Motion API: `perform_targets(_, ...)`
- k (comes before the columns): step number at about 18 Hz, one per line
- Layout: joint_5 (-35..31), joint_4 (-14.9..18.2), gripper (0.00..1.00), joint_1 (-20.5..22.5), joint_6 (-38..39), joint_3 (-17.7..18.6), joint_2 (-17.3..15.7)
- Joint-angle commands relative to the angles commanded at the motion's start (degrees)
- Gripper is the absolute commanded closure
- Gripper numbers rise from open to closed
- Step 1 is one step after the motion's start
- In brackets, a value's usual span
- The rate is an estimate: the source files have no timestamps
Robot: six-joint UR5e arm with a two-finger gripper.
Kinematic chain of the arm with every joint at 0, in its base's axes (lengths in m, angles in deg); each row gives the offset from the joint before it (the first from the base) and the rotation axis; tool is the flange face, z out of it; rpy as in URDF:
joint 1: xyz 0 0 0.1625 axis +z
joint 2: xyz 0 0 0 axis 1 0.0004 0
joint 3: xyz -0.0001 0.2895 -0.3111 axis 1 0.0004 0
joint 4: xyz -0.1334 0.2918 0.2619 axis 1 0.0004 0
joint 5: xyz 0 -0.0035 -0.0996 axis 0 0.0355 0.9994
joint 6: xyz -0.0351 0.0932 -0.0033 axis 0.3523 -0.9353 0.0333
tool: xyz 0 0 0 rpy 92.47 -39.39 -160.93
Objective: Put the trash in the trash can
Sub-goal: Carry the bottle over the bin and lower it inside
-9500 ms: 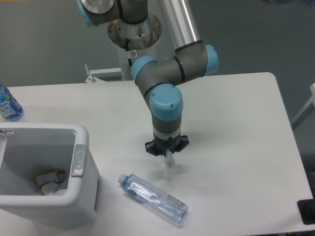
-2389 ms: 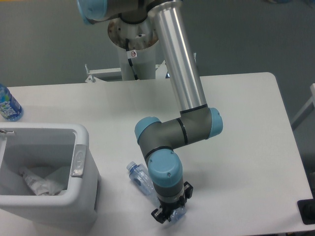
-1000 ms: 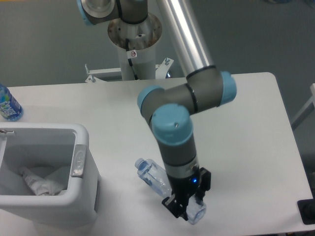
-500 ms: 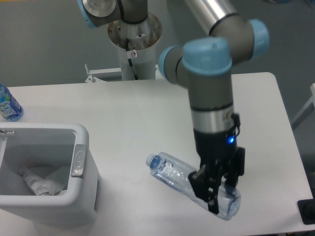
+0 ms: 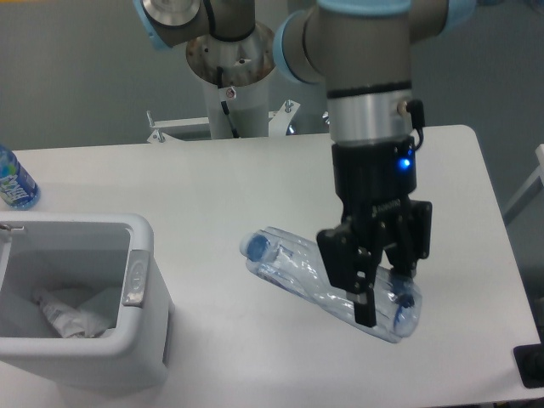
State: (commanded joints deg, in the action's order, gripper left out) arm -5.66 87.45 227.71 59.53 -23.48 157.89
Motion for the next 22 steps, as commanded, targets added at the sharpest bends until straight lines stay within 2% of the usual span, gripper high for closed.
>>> perform_targets(10,0.0,-0.09,0.41,-10.55,-0.35,0.53,-0.09)
perform_targets(15,-0.09,-0.09,0.41,-16.7,-3.77,2.64,1.05)
perform_targets(19,-0.09,-3.6,0.41,-19.43,-6.84,2.55,2.98)
perform_targets(22,-0.09,-4.04,0.41,-20.75,-11.41,2.55,3.87)
